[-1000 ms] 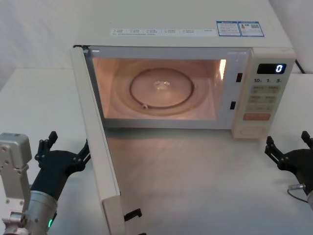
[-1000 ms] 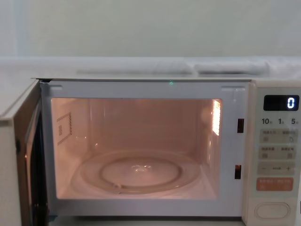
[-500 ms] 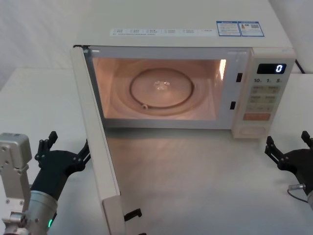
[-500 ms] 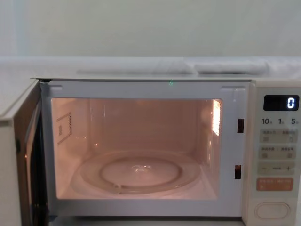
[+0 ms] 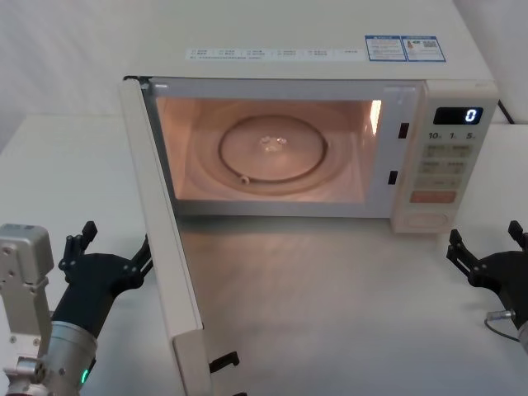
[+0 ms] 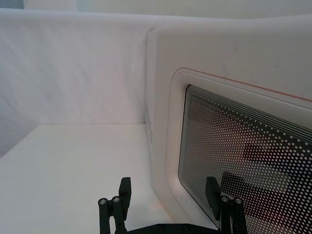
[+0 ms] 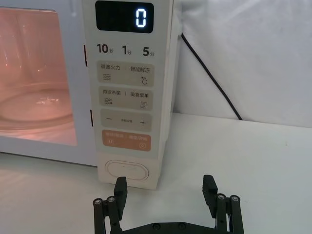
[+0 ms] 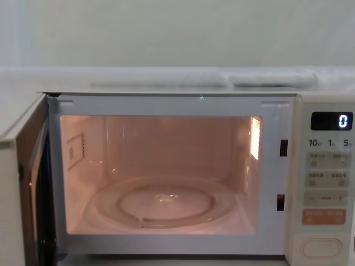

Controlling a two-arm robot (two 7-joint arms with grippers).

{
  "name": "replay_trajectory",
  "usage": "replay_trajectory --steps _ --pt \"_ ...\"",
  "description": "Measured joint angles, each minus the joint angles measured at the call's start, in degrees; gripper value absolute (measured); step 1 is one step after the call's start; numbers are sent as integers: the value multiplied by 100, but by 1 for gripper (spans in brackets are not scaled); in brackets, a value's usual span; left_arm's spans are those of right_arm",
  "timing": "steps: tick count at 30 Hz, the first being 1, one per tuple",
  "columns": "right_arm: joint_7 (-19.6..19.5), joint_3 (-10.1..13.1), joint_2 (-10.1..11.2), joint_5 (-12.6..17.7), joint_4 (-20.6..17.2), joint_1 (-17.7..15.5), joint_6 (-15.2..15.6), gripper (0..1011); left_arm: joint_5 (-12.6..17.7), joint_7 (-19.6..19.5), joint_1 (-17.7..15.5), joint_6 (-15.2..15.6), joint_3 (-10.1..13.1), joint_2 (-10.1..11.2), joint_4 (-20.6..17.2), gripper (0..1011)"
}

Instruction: Press the button to open the microwave door with one hand; close the microwave door with the other hand.

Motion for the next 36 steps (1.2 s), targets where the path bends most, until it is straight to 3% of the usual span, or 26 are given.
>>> replay_trajectory --steps 14,24,30,36 --pt "0 0 0 0 0 0 0 1002 0 0 0 0 0 0 0 993" --pt "0 0 0 0 0 0 0 1002 0 0 0 0 0 0 0 770" --pt "0 0 0 0 0 0 0 1002 0 0 0 0 0 0 0 533" --pt "0 0 0 0 0 0 0 1002 0 0 0 0 0 0 0 359"
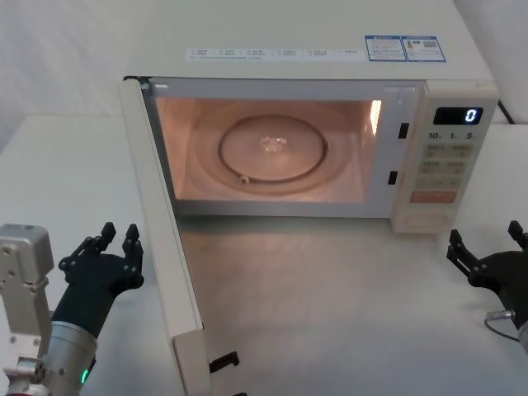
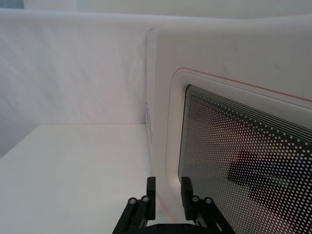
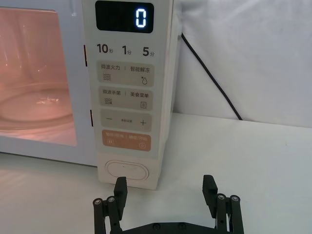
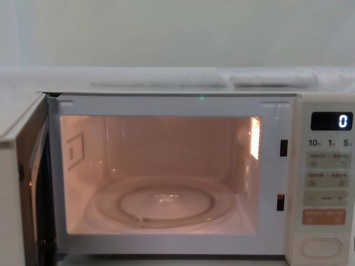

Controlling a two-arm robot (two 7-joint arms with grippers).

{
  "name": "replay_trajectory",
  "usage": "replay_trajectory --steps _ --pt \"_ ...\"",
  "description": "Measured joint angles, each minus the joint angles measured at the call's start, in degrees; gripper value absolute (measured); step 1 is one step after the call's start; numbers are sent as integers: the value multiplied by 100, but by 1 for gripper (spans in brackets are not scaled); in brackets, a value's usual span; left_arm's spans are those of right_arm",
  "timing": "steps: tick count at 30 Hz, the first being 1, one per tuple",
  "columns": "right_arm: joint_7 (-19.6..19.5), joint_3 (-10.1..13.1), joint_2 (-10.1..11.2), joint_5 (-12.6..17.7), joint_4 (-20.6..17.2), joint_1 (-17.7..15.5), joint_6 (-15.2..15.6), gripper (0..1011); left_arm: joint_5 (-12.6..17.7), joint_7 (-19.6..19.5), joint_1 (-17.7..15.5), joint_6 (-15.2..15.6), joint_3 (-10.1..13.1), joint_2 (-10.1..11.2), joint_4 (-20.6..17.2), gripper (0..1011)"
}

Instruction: Press the button to open the microwave door with one hand; close the microwave door with the other hand.

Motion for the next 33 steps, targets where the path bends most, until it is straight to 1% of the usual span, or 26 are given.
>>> replay_trajectory --steps 1,4,6,9,10,11,33 --pt "0 0 0 0 0 0 0 1002 0 0 0 0 0 0 0 297" --pt "0 0 0 0 0 0 0 1002 0 0 0 0 0 0 0 238" --pt "0 0 0 0 0 0 0 1002 0 0 0 0 0 0 0 140" --pt "0 0 0 0 0 0 0 1002 0 0 0 0 0 0 0 74" --pt "0 0 0 0 0 0 0 1002 0 0 0 0 0 0 0 25" --pt "0 0 0 0 0 0 0 1002 0 0 0 0 0 0 0 1" --pt "0 0 0 0 0 0 0 1002 0 0 0 0 0 0 0 0"
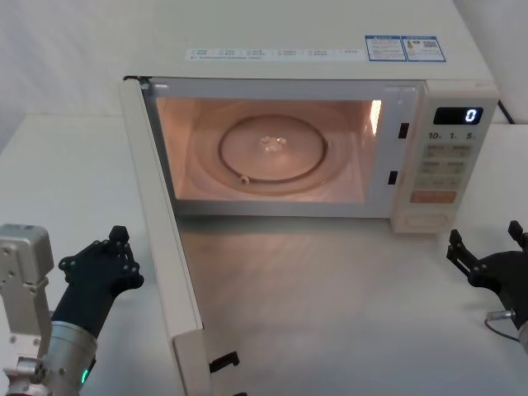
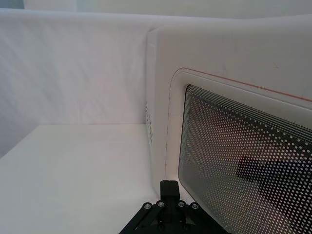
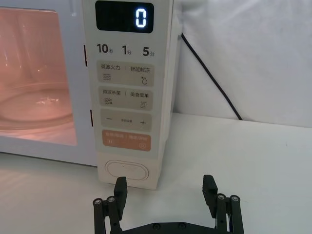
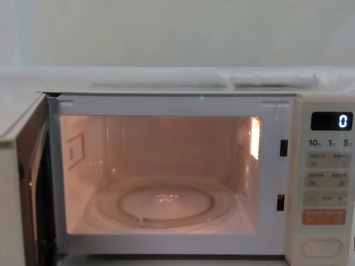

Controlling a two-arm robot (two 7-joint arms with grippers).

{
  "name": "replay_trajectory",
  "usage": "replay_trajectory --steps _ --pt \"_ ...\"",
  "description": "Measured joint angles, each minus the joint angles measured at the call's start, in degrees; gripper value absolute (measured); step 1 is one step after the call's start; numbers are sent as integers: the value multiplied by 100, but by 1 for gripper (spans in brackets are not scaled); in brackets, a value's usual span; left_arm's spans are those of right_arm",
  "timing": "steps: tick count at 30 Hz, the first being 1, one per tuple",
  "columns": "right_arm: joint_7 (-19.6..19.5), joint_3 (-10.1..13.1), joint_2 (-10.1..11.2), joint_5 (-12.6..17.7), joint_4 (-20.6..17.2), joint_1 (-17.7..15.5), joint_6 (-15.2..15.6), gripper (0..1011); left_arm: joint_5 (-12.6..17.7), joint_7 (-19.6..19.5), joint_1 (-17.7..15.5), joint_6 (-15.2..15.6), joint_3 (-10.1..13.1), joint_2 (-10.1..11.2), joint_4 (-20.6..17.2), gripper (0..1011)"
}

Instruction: Press the button to open the microwave door with one hand; close the microwave door with the other hand.

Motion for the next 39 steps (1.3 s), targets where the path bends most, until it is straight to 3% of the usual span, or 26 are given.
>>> replay_trajectory --steps 10,21,34,39 --pt "0 0 0 0 0 0 0 1002 7 -4 12 0 -10 -1 -19 0" --pt "0 0 0 0 0 0 0 1002 -7 -461 369 -51 -247 127 -527 0" --pt "0 0 0 0 0 0 0 1002 -559 -1381 897 -38 -807 670 -1333 0" --pt "0 0 0 0 0 0 0 1002 -1163 -1781 1033 4 -1091 916 -1509 0"
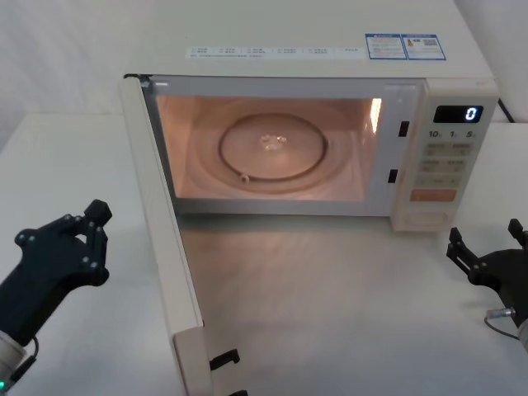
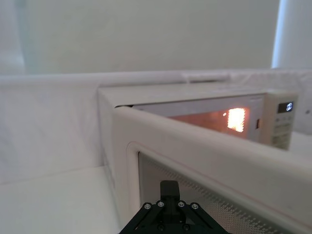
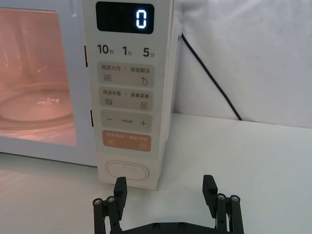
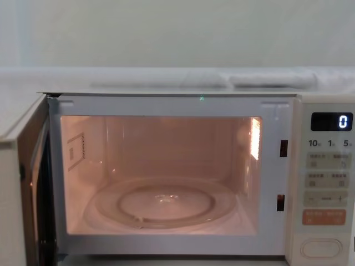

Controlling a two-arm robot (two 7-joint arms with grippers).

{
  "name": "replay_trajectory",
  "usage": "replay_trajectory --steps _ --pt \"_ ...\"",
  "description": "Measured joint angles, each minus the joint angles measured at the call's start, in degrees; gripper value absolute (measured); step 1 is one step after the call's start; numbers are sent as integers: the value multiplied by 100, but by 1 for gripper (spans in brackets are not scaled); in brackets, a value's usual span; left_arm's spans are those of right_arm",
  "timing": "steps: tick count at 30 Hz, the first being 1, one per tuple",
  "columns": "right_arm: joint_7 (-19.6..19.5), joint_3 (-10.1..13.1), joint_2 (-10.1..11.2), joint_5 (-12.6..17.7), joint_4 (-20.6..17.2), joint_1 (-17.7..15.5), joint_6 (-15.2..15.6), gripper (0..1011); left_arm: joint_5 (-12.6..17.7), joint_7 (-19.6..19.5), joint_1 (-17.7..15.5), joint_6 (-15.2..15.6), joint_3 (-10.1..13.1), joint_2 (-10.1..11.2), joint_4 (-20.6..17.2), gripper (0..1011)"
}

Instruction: Press the button to open the microwave door with one hand; close the microwave door with the other hand.

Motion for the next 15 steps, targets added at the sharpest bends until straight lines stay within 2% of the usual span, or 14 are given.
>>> replay_trajectory --steps 1,3,7,12,15 --pt "0 0 0 0 0 0 0 1002 0 0 0 0 0 0 0 0" --pt "0 0 0 0 0 0 0 1002 -237 -112 7 49 -68 72 -32 0" --pt "0 0 0 0 0 0 0 1002 -487 -225 -43 133 -82 176 -44 0" --pt "0 0 0 0 0 0 0 1002 -622 -248 -214 276 95 284 5 0" --pt "0 0 0 0 0 0 0 1002 -649 -237 -378 361 322 344 45 0"
